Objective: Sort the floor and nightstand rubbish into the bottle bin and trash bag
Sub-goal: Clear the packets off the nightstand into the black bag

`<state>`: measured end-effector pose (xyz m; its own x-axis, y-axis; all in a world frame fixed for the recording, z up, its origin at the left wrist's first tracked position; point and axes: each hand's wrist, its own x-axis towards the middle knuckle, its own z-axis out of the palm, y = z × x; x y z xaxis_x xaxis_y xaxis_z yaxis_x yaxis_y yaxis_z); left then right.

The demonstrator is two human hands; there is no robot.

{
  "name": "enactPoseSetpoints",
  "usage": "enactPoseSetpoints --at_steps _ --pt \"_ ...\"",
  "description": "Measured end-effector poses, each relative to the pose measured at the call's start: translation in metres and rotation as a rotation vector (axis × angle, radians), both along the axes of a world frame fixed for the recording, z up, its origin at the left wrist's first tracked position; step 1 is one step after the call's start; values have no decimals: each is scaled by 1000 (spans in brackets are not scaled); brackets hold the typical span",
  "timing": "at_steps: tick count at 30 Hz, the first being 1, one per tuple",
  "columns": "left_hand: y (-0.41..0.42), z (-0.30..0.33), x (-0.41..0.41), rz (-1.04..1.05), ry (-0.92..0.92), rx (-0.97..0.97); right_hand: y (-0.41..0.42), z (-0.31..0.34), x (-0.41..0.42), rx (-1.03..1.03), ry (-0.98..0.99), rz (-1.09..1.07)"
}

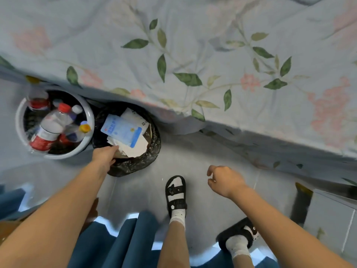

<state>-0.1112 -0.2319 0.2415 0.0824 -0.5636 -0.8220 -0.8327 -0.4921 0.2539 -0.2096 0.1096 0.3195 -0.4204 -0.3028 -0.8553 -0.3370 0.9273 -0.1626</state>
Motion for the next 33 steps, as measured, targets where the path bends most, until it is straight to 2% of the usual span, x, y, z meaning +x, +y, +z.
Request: enactPoseSetpoints --at_steps 4,7,14,21,26,30,33 --pt "19 22 -3 -540 -67 -126 9 1 -2 -24 -2 -48" --pt "52 45 -18 -833 -22 -174 26 3 -2 -46 7 -109" --pt "175 84 -69 -1154 143 -164 105 12 3 -105 60 -288" --pt "387 115 -120 -1715 280 -229 294 35 27 -128 259 -608" --pt "580 133 -114 -2041 369 -115 463 64 88 -96 386 -920" --pt "720 147 -80 -2258 469 13 576 91 156 -88 530 -1274" --pt "802 158 -47 -2377 485 123 647 102 207 -79 723 -1605"
